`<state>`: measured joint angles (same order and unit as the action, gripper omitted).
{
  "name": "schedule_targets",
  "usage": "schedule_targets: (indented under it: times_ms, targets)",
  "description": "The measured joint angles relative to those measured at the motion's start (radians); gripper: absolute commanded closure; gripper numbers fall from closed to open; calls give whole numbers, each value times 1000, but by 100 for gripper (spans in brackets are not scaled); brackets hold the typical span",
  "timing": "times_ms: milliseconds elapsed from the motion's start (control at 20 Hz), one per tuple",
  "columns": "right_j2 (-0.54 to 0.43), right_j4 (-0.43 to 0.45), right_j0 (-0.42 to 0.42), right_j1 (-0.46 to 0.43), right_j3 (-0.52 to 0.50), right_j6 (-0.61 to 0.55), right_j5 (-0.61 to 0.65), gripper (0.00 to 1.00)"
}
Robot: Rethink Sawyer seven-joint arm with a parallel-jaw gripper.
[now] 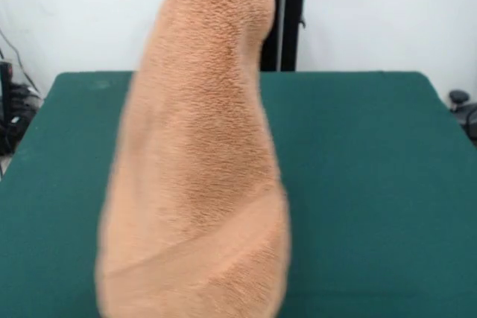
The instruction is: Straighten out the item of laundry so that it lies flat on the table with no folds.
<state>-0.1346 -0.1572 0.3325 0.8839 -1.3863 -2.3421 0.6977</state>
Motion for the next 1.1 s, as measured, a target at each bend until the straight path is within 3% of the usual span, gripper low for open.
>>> schedule_targets:
  times_ms: [1100]
  targets:
    - [-53,110,-70,-26,-61,0,-52,100]
